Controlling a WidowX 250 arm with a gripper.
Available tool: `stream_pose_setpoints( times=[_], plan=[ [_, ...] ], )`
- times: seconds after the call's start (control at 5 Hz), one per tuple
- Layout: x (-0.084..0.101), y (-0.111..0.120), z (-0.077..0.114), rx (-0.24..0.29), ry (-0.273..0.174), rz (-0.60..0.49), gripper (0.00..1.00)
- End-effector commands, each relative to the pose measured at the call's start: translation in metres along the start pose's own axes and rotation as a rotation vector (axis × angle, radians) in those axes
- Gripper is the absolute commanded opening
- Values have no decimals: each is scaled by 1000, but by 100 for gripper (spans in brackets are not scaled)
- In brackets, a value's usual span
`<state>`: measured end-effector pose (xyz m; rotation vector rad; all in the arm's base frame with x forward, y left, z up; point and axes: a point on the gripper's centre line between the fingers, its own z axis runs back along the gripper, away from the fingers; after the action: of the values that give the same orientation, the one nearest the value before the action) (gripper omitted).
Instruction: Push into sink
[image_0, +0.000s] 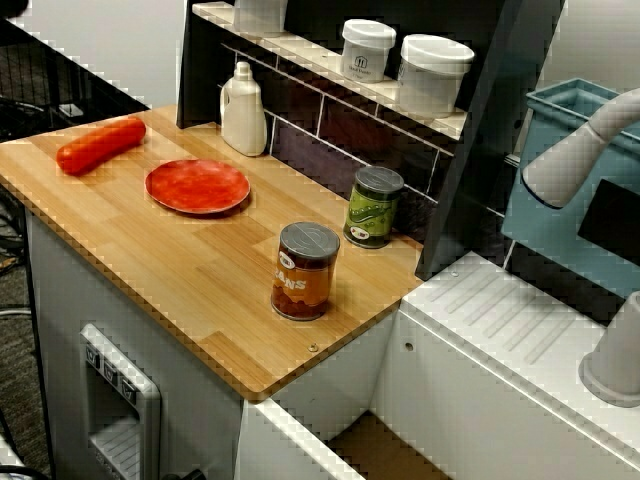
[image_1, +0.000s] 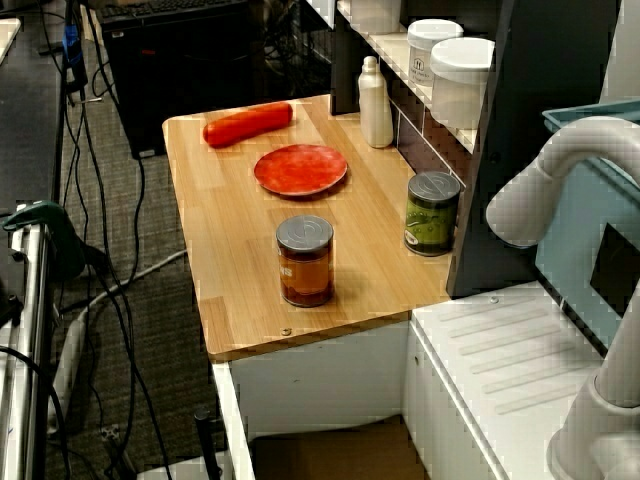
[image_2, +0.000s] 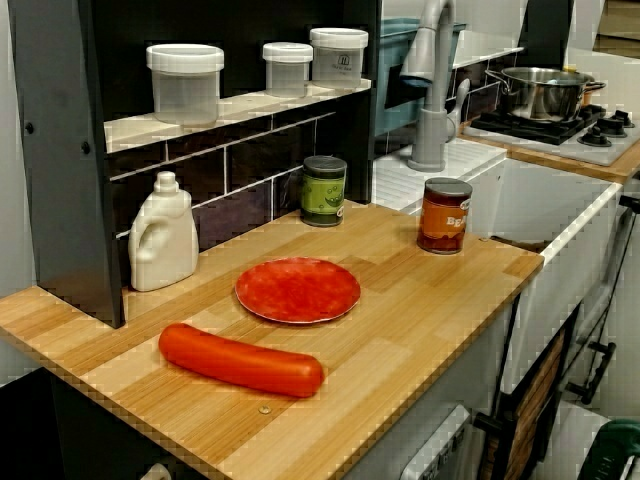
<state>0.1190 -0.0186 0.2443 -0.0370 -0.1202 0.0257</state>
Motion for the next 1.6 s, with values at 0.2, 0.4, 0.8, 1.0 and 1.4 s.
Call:
stream_pose_setpoints(
  times=[0.2,0.4,0.8,1.0,1.4],
  plan=[
    [37,1,-22,53,18,30,100],
    [65,8,-37,66,39,56,100],
    [120,29,-69,127,72,88,100],
    [147,38,-85,138,39,122,100],
    [208,42,-111,230,-112,270,100]
  ],
)
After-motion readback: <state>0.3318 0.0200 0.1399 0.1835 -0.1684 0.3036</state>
